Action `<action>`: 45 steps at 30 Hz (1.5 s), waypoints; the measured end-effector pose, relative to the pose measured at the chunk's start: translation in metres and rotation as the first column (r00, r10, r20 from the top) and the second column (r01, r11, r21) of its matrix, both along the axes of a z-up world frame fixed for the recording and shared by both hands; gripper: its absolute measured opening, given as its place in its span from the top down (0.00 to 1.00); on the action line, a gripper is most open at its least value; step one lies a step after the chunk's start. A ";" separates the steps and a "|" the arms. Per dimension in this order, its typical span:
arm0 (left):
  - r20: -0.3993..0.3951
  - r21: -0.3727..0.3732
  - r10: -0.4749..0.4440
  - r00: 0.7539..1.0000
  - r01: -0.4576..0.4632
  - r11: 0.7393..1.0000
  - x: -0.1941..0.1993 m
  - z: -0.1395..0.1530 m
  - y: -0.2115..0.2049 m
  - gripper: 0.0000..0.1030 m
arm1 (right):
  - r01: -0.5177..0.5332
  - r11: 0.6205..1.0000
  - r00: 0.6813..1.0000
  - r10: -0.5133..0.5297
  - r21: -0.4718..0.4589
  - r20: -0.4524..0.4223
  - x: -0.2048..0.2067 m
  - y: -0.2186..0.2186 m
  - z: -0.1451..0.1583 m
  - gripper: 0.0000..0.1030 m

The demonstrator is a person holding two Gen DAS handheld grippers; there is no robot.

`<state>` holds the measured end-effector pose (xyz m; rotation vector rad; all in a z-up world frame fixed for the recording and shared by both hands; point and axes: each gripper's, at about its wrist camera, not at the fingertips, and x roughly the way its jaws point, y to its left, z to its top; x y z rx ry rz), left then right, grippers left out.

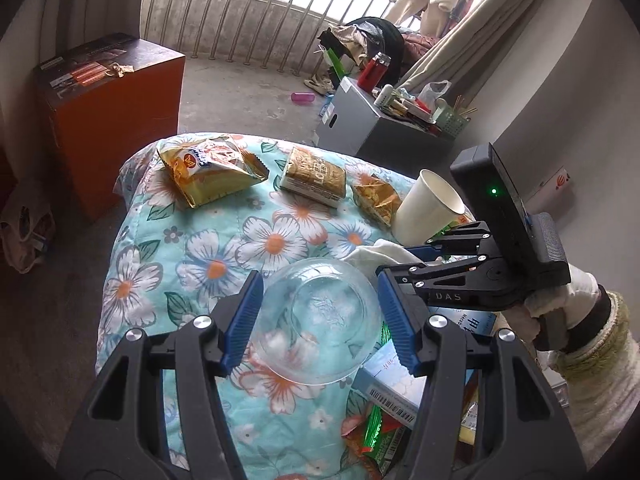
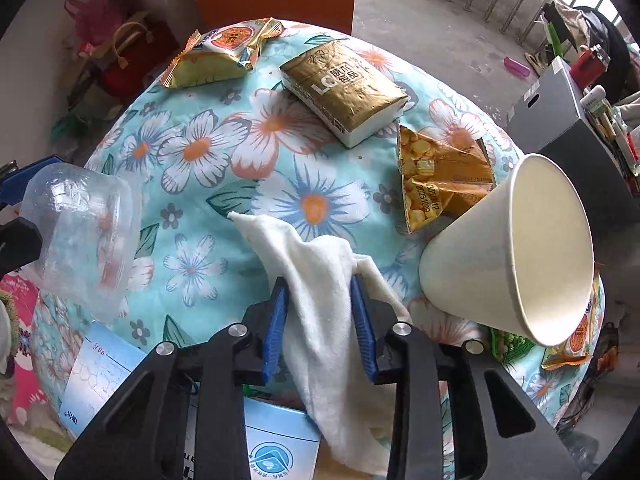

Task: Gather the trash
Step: 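Grasp the clear plastic bowl with the left tool while the right tool grasps the white cloth, then carry the bowl and cloth to the blue wastebasket and open both tools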

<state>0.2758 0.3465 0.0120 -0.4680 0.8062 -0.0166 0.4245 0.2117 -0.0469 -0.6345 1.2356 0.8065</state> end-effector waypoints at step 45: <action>0.251 0.084 -0.560 0.789 0.559 0.825 -0.095 0.117 -0.344 0.46 | 0.602 0.294 0.584 -0.796 0.743 -0.158 -0.219 -0.492 0.101 0.91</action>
